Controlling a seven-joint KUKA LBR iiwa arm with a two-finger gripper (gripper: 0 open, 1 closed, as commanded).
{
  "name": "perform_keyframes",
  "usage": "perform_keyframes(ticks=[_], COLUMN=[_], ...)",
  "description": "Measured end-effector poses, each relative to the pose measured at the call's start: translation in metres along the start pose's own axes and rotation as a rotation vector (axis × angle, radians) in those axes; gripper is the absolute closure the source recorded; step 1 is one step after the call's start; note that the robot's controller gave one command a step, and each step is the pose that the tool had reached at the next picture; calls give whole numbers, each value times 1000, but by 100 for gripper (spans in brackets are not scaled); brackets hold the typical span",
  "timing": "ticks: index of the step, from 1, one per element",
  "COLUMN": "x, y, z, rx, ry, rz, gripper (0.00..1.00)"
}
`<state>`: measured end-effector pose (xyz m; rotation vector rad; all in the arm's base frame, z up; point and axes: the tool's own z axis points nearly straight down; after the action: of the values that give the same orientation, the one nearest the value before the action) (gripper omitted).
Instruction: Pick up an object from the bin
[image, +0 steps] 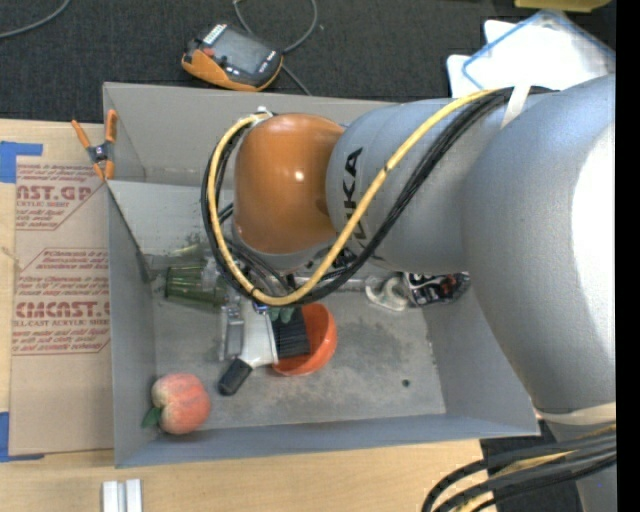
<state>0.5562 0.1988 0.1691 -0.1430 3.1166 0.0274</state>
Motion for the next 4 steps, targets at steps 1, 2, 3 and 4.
perform_keyframes(ticks=[1, 2, 3, 4], x=[36, 33, 50, 50], y=[-73, -68, -66, -65], z=[90, 84, 54, 54], rx=[12, 9, 6, 6], ry=[31, 26, 27, 27], rz=[-236, -227, -369, -369], gripper=[0, 0, 100, 100])
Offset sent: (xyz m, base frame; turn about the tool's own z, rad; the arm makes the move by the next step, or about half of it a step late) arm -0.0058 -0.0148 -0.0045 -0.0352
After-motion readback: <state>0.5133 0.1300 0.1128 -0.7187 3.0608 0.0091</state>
